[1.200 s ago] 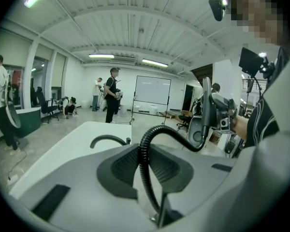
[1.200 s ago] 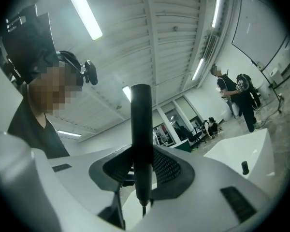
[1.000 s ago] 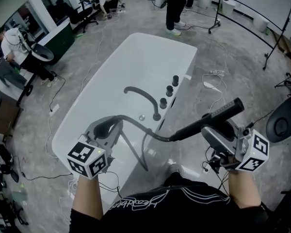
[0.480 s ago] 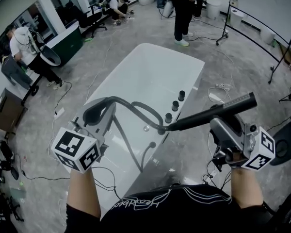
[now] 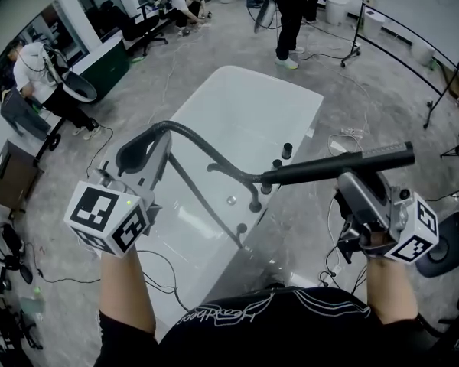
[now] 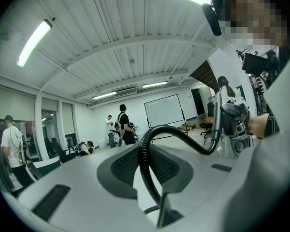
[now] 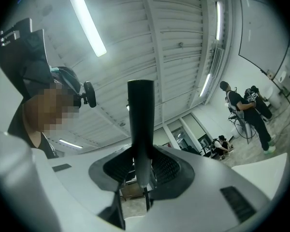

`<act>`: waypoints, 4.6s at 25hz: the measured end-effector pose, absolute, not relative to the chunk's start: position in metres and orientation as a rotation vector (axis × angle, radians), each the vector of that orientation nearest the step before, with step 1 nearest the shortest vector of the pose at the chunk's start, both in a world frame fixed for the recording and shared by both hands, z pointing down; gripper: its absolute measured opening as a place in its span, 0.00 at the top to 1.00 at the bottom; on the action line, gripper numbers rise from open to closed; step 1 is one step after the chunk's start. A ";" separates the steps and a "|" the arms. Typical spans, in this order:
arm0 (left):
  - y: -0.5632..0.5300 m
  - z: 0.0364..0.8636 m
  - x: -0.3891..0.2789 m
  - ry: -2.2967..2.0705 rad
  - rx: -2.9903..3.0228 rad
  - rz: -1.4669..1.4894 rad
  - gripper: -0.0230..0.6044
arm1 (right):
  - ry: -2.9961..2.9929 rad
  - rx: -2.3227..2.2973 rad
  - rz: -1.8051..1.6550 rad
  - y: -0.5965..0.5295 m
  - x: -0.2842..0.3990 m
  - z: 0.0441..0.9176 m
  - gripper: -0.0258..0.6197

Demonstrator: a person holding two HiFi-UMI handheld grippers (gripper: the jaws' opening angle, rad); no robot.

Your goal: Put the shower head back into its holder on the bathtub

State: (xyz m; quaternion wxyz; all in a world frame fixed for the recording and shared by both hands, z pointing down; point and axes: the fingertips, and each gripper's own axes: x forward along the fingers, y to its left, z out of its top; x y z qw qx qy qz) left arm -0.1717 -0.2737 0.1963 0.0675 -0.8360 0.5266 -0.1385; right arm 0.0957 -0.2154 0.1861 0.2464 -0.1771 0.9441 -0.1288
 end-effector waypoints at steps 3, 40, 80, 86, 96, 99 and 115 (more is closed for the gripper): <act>-0.275 0.187 -0.176 1.584 -2.496 -0.421 0.86 | 2.571 -0.496 -0.349 -0.215 0.094 0.184 0.77; -0.242 0.502 -0.133 1.623 -3.116 -0.562 0.86 | 2.607 -0.611 -0.543 -0.219 0.095 0.260 0.77; -0.145 0.560 -0.128 1.829 -3.357 -0.327 0.95 | 3.125 -0.646 -0.420 -0.218 -0.025 0.423 0.77; -0.122 0.484 -0.140 1.789 -3.246 -0.124 0.96 | 3.224 -0.635 -0.447 -0.224 -0.055 0.492 0.77; -0.092 0.457 -0.160 1.922 -3.208 -0.044 0.96 | 3.331 -0.685 -0.539 -0.241 -0.089 0.588 0.77; -0.086 0.461 -0.165 1.975 -3.202 -0.036 0.96 | 3.377 -0.704 -0.522 -0.248 -0.099 0.611 0.77; -0.072 0.486 -0.178 2.135 -3.185 -0.026 0.96 | 3.582 -0.712 -0.498 -0.241 -0.108 0.705 0.77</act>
